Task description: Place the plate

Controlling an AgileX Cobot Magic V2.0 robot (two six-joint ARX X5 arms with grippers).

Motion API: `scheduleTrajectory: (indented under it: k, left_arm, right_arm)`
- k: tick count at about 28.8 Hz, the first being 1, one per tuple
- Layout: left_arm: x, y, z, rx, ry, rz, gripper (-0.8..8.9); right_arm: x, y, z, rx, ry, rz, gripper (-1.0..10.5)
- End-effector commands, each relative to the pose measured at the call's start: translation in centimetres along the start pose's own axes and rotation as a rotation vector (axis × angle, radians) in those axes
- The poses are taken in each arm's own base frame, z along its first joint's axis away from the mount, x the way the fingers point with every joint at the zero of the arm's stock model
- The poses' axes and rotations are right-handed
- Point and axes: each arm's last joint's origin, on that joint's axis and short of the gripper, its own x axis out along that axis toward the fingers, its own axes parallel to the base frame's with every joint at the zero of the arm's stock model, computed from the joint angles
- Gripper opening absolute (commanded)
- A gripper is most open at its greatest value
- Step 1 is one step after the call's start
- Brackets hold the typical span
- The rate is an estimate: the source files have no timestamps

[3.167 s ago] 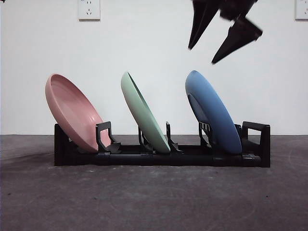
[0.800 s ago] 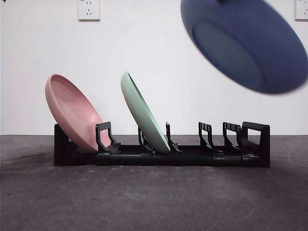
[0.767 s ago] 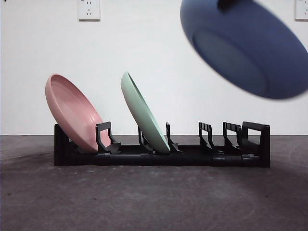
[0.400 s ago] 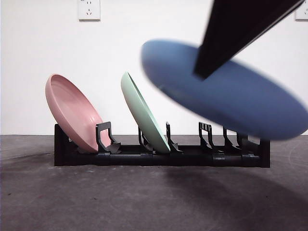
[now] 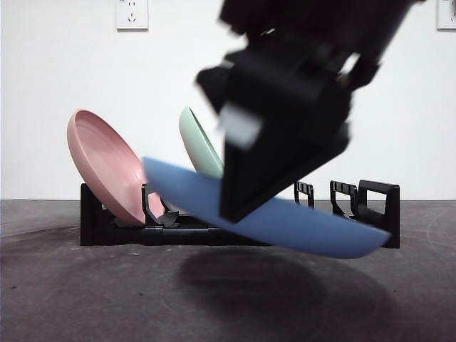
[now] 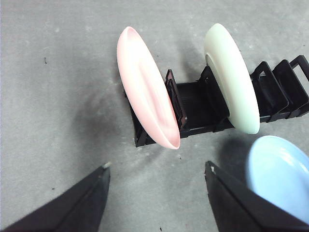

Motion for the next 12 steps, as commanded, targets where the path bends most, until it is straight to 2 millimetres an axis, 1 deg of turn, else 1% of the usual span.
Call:
scheduleTrajectory:
  k: [1,6,12]
  left_arm:
    - [-0.3,-0.1,0.6,0.001,-0.029,-0.005,3.13]
    - [-0.3,-0.1,0.6,0.001,-0.029,-0.005,3.13]
    - [-0.3,-0.1,0.6,0.001,-0.028,-0.005,3.13]
  right_arm:
    - [0.8,0.6,0.7,-0.101,-0.019,-0.001,0.1]
    - [2.5,1.1,0.8,-0.219,0.009,0.001,0.1]
    - [4.5,1.4,0.2,-0.287,0.081,0.028,0.1]
